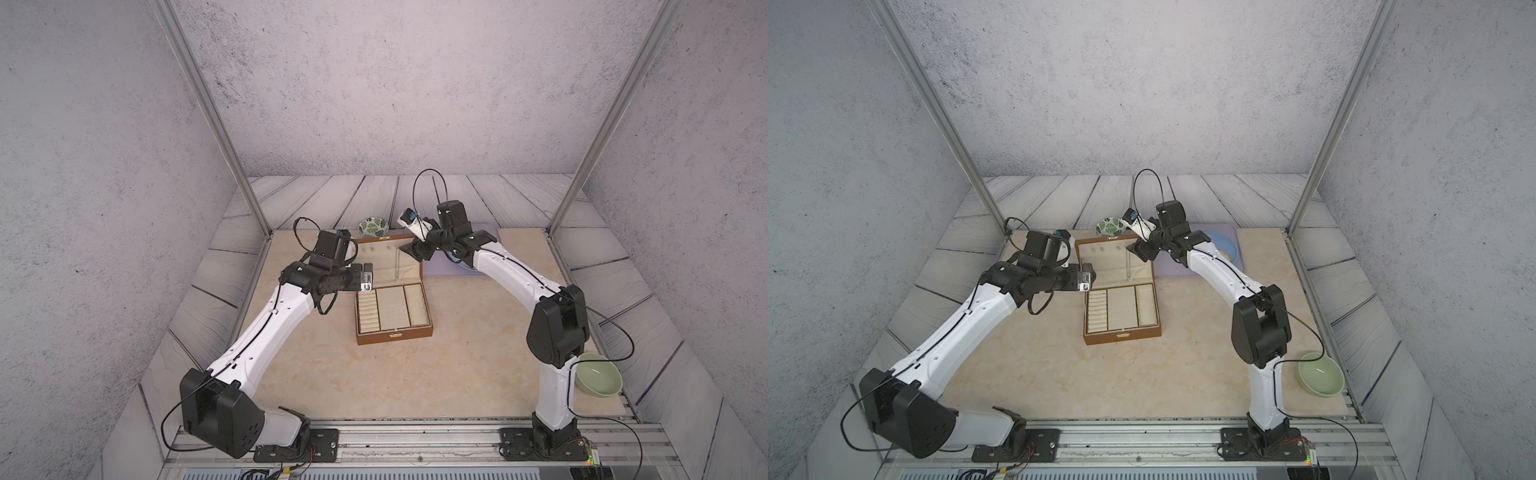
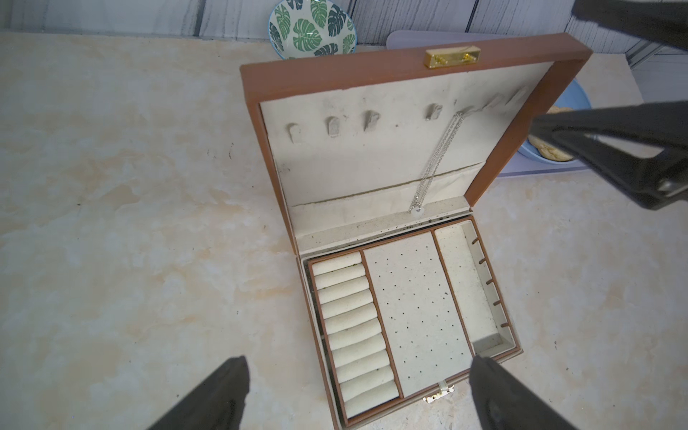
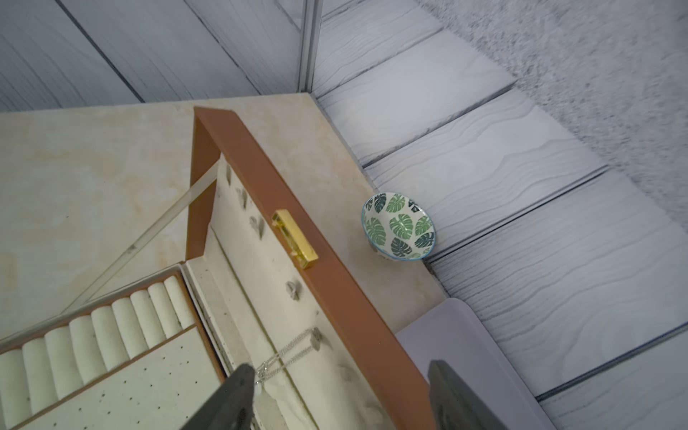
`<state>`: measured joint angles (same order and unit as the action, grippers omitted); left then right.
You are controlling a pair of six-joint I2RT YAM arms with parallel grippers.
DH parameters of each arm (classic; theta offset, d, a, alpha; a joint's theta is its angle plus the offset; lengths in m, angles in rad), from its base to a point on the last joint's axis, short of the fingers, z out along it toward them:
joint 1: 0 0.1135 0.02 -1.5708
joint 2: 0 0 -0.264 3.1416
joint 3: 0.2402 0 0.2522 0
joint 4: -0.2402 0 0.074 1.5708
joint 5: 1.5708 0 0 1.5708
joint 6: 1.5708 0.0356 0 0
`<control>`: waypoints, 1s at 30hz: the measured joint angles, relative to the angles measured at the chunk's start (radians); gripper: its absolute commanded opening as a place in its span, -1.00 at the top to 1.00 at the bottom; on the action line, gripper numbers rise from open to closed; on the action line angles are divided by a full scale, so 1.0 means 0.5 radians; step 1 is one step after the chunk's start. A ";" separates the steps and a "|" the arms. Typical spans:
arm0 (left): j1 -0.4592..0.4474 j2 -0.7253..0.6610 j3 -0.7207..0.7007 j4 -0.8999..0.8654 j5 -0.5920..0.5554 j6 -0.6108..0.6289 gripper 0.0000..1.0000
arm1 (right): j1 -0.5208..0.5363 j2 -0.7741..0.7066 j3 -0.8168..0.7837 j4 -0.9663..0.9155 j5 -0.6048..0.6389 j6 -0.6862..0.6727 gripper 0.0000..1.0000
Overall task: Put jewelry chain into jewelry box
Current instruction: Close the fastener on the jewelry box.
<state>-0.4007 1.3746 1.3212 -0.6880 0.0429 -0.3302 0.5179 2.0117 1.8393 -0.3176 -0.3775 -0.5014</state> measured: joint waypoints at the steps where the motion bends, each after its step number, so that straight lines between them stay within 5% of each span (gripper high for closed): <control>1: 0.005 -0.004 -0.005 0.008 0.005 -0.001 -0.96 | 0.000 0.027 0.028 -0.034 -0.008 -0.038 -0.51; 17: 0.047 -0.012 -0.039 0.054 0.047 -0.014 -0.96 | 0.008 0.217 0.243 -0.094 0.040 -0.281 -0.23; 30: 0.071 -0.012 -0.039 0.055 0.067 -0.014 -0.96 | 0.028 0.267 0.269 -0.034 0.126 -0.328 -0.23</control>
<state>-0.3653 1.3685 1.3018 -0.6605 0.0765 -0.3370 0.5320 2.1452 1.9739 -0.3347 -0.3145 -0.6655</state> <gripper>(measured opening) 0.980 0.616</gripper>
